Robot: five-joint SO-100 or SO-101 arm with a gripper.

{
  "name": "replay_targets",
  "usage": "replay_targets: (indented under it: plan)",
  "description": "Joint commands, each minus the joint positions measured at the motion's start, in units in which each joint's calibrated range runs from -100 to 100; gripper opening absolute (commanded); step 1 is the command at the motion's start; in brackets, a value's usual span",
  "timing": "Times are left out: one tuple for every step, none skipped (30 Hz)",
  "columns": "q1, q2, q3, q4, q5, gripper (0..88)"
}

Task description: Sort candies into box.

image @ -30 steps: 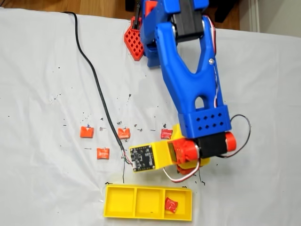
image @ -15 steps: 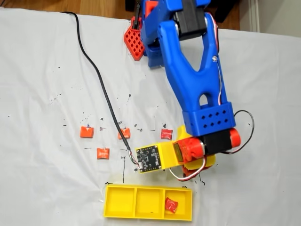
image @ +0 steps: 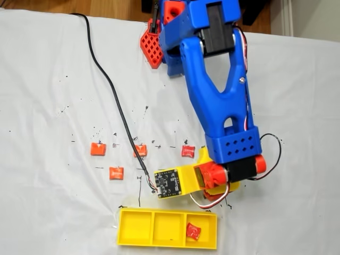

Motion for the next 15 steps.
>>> replay_targets:
  plan:
    - [-0.5,-1.8,-0.8,-1.9,-0.3,24.1]
    - [-0.6,-1.7,-0.3,-2.4,-0.3,24.0]
    - [-0.6,-1.4,-0.1,-2.7,-0.3,23.6]
    - [-0.6,-1.3,-0.1,-2.7,-0.2,21.9]
    - [-0.6,-1.3,-0.3,-2.4,-0.2,16.2]
    - [-0.5,-1.7,-0.5,-2.1,-0.2,10.4]
    - [-0.4,-2.1,-0.7,-1.7,-0.2,4.6]
    - [-0.2,-2.6,-1.3,-1.0,-0.2,0.6]
    - [-0.1,-3.1,-1.9,-0.1,-0.2,0.2]
    - [0.1,-3.7,-2.7,0.9,-0.1,0.2]
    - [0.4,-4.5,-3.6,1.8,0.0,0.2]
    - [0.7,-5.4,-4.5,2.8,0.1,0.2]
    - [0.9,-6.2,-5.5,3.7,0.2,0.2]
    - [1.2,-7.3,-6.6,4.8,0.4,0.2]
    - [1.6,-8.4,-7.7,5.7,0.6,0.2]
